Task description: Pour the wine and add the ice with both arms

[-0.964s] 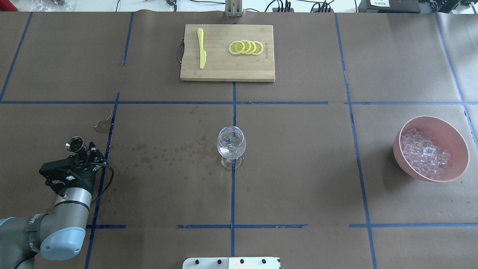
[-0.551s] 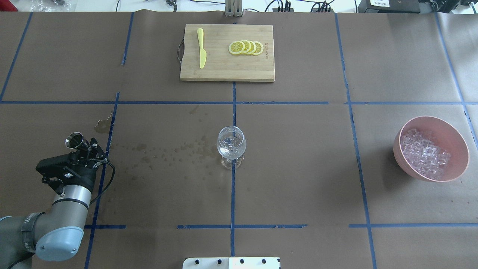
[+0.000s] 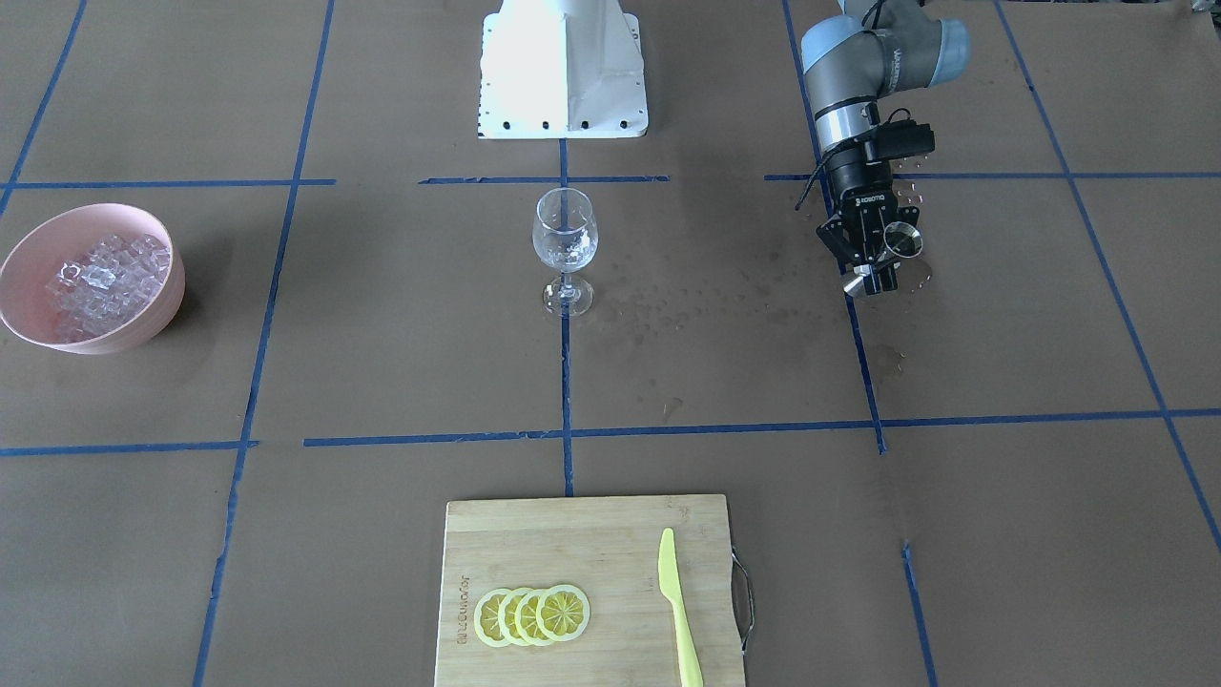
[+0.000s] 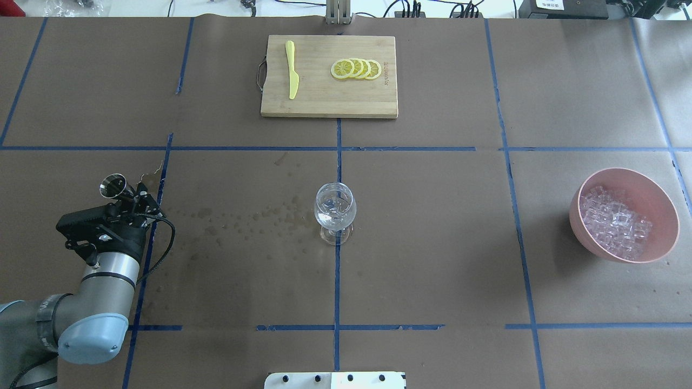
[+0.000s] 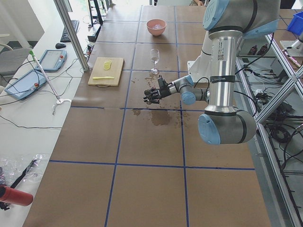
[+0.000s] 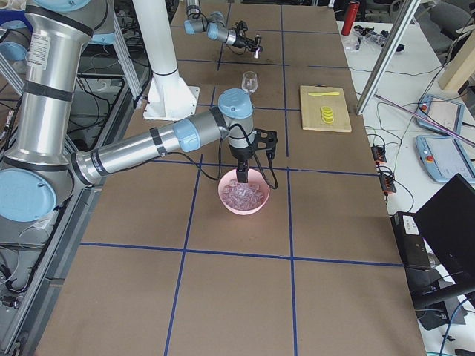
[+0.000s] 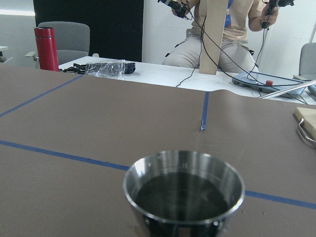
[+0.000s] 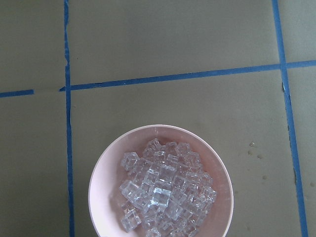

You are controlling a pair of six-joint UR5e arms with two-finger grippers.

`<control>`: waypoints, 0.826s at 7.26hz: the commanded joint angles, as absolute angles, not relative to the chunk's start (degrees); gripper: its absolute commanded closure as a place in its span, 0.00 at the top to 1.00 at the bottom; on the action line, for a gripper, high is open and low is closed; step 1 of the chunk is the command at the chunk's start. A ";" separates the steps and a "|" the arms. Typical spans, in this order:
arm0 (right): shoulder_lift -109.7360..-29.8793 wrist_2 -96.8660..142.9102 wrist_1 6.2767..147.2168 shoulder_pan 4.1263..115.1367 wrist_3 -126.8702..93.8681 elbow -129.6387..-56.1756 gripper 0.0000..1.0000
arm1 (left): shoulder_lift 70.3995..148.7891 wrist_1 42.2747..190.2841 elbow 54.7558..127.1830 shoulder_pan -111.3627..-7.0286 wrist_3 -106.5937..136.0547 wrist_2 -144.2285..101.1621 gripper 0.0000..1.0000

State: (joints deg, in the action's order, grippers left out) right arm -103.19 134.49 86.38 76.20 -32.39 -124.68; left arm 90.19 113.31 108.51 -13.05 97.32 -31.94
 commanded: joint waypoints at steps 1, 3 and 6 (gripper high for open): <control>-103.45 134.56 86.31 76.20 -32.43 -125.07 1.00 | 94.99 113.38 108.63 -15.37 87.78 -31.99 0.00; -103.36 134.47 86.22 76.20 -32.43 -124.98 1.00 | 98.33 116.78 108.37 -15.91 81.59 -31.91 0.00; -103.01 133.77 86.22 76.20 -32.43 -125.07 1.00 | 105.70 124.62 108.11 -15.91 66.94 -32.17 0.00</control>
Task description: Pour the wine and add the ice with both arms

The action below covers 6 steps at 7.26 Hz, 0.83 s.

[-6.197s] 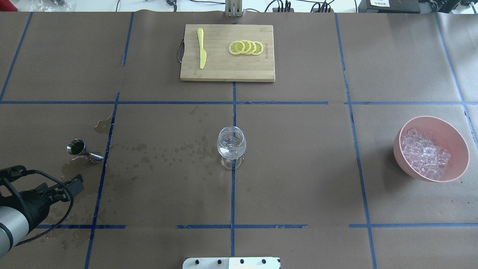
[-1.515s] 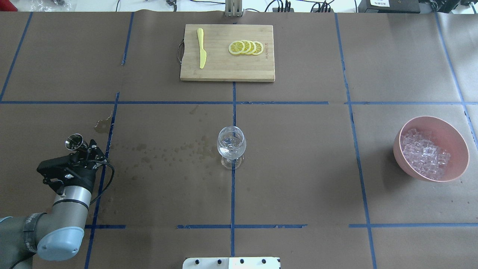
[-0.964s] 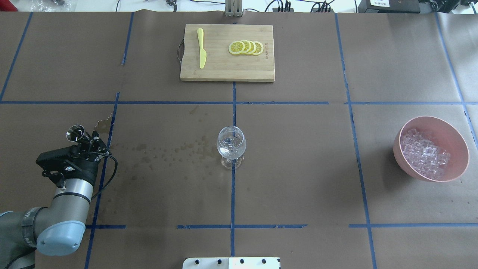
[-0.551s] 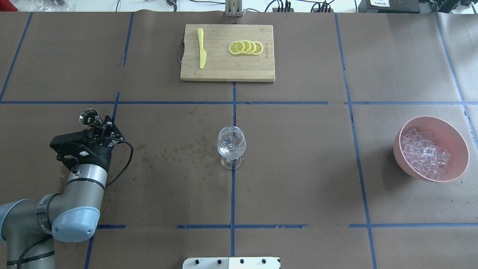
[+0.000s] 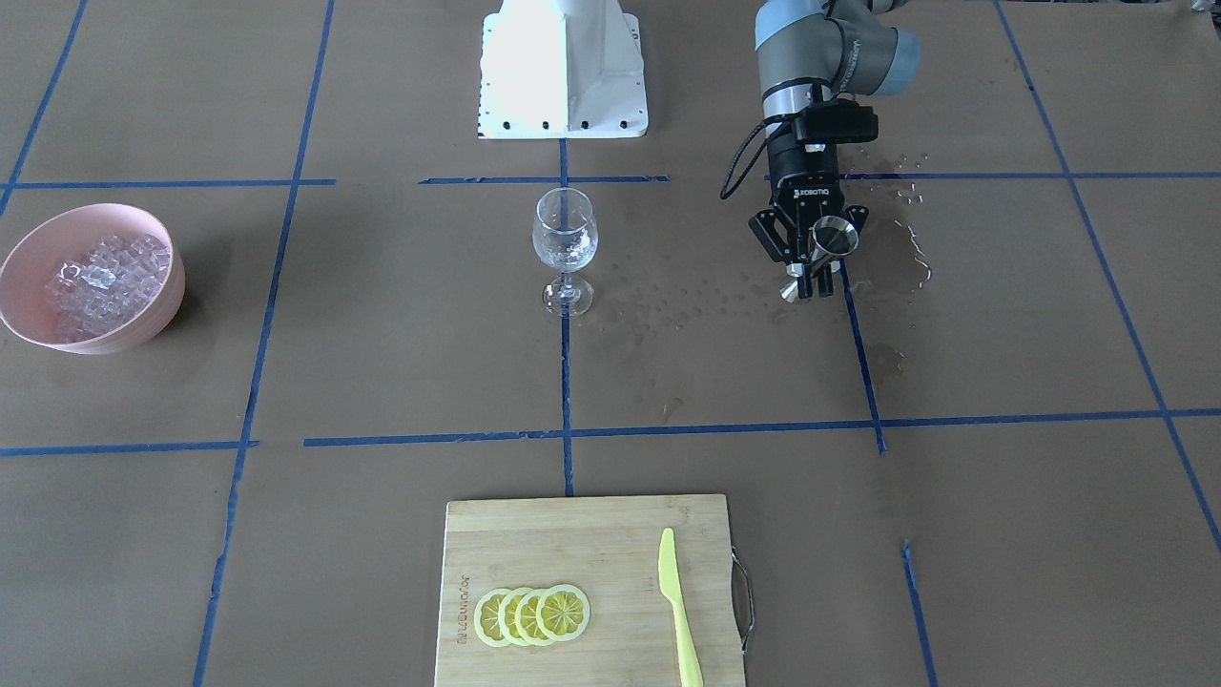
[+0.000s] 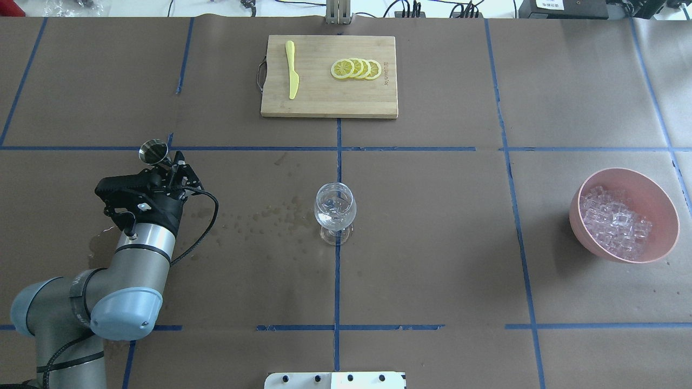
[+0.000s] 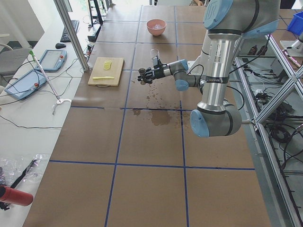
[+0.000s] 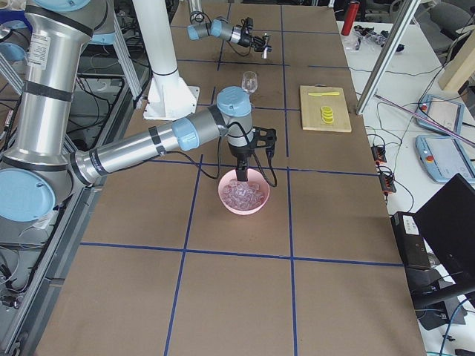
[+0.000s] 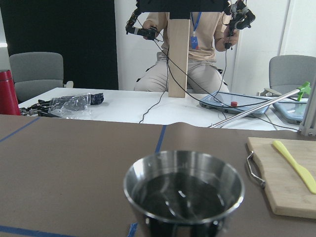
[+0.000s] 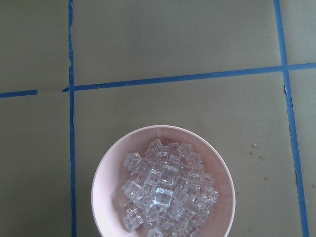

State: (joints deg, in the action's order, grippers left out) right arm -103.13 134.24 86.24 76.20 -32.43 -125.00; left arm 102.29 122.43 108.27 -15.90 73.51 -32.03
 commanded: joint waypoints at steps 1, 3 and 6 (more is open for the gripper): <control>-102.92 133.68 86.22 76.11 -32.43 -125.07 1.00 | 107.91 124.63 108.02 -15.82 62.97 -32.43 0.00; -102.92 133.59 86.22 75.59 -32.52 -125.07 1.00 | 112.30 124.72 107.93 -14.51 60.05 -33.65 0.00; -102.92 133.42 86.22 75.59 -32.52 -125.16 1.00 | 113.90 124.28 107.84 -14.07 53.46 -38.85 0.00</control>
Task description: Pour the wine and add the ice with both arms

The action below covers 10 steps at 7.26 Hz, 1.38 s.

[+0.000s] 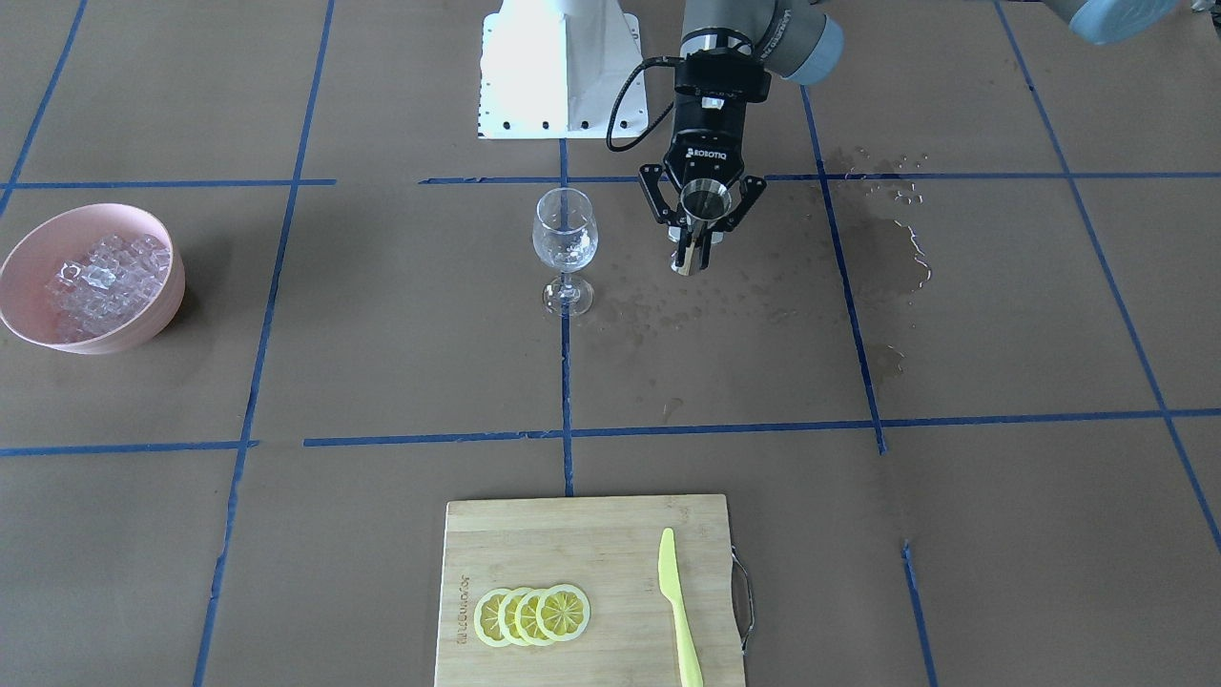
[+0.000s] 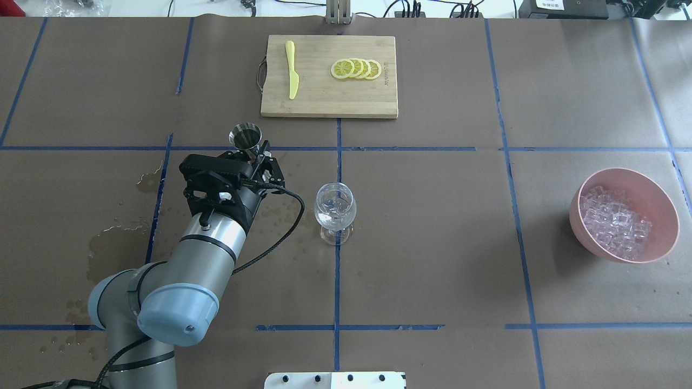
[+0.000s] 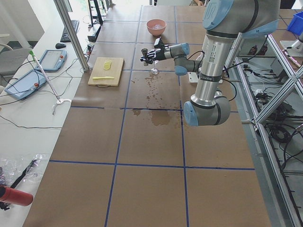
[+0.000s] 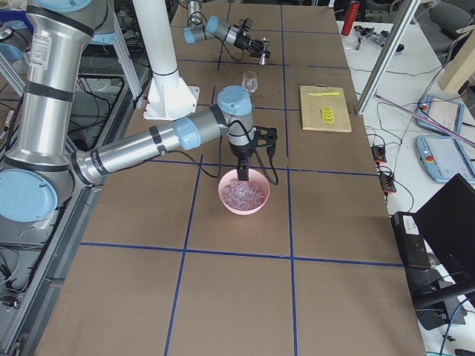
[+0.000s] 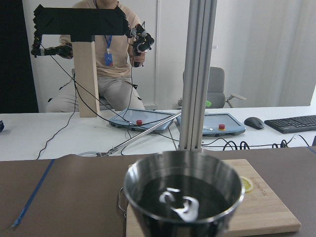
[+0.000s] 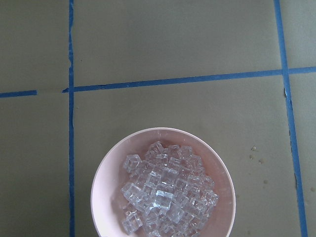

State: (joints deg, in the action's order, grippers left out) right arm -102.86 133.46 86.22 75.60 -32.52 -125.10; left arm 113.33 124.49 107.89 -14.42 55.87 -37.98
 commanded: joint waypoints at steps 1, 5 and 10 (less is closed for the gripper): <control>-103.01 133.68 86.22 75.59 -32.52 -125.33 1.00 | 114.08 124.36 108.02 -13.80 49.96 -38.93 0.00; -103.27 131.49 84.73 72.79 -34.18 -126.39 1.00 | 115.40 124.37 106.97 -13.10 44.65 -38.58 0.00; -103.36 130.08 83.14 70.14 -36.56 -126.30 1.00 | 115.93 124.54 107.75 -9.50 37.73 -38.41 0.00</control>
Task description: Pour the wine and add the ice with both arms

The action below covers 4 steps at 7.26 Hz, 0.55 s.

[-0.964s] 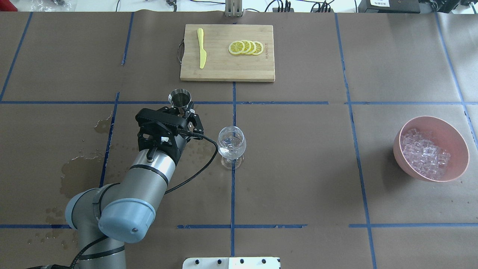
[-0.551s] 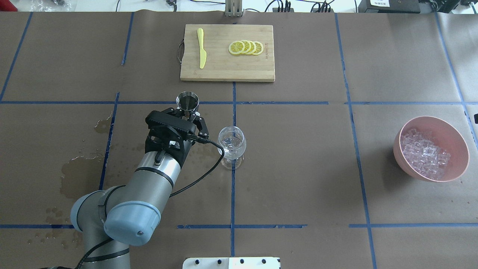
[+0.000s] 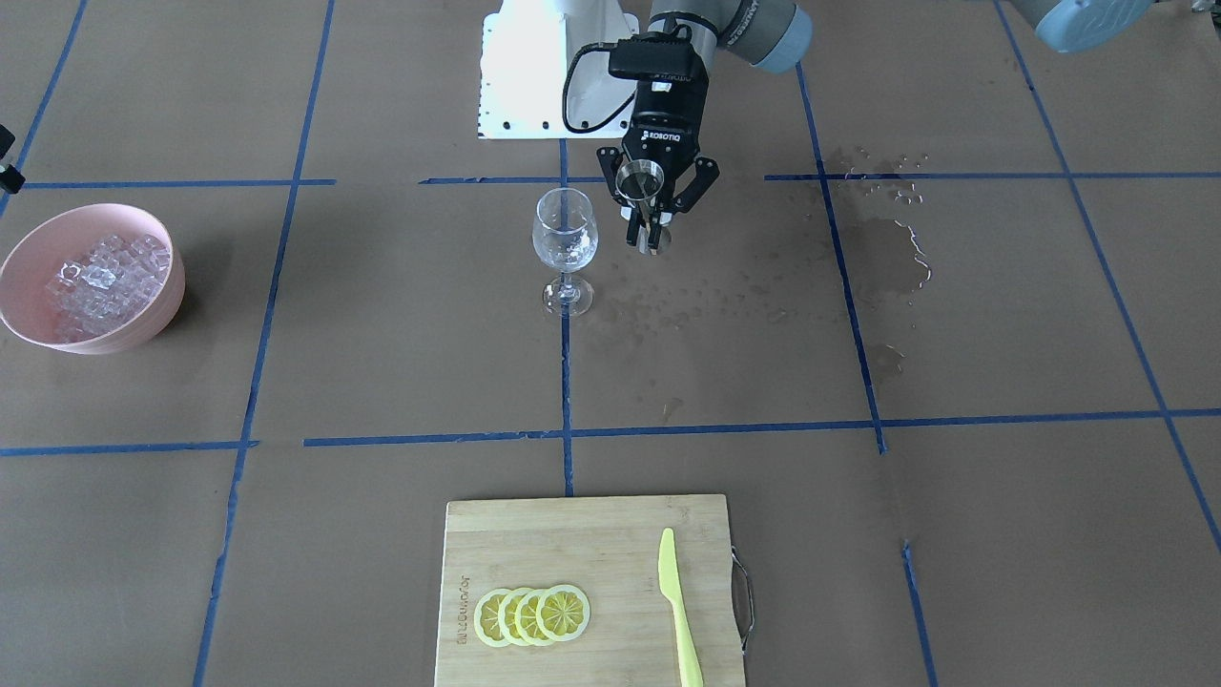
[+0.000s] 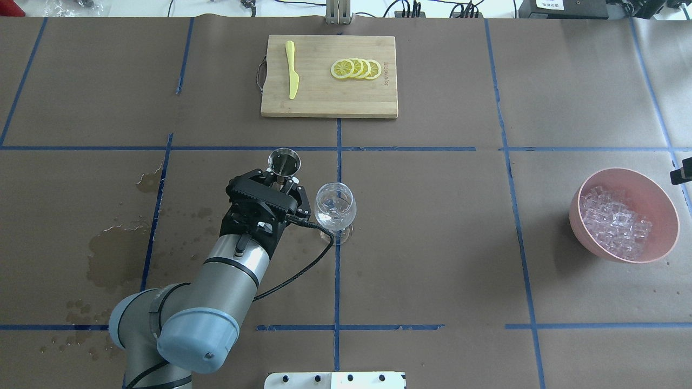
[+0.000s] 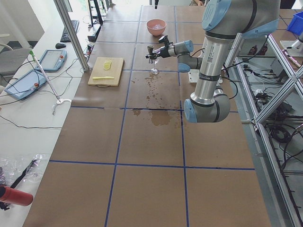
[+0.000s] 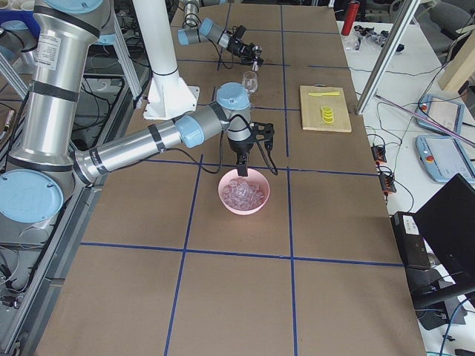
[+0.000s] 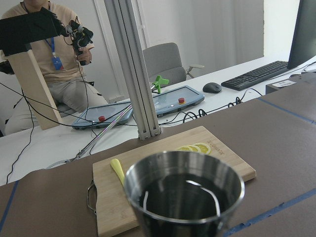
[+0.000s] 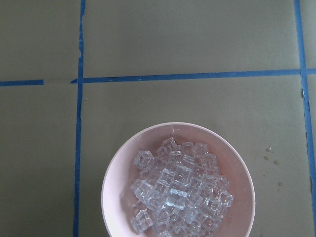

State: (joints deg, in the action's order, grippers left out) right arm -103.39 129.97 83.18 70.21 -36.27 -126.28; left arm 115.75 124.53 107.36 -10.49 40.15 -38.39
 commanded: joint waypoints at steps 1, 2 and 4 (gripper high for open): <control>-103.36 130.17 83.14 70.14 -36.56 -126.30 1.00 | 116.62 124.54 107.75 -8.71 36.40 -38.32 0.00; -103.36 130.17 83.14 70.14 -36.56 -126.21 1.00 | 116.98 124.54 107.84 -8.61 33.95 -38.32 0.00; -103.45 130.25 83.14 70.14 -36.56 -126.21 1.00 | 117.51 124.28 107.75 -8.53 27.89 -37.44 0.00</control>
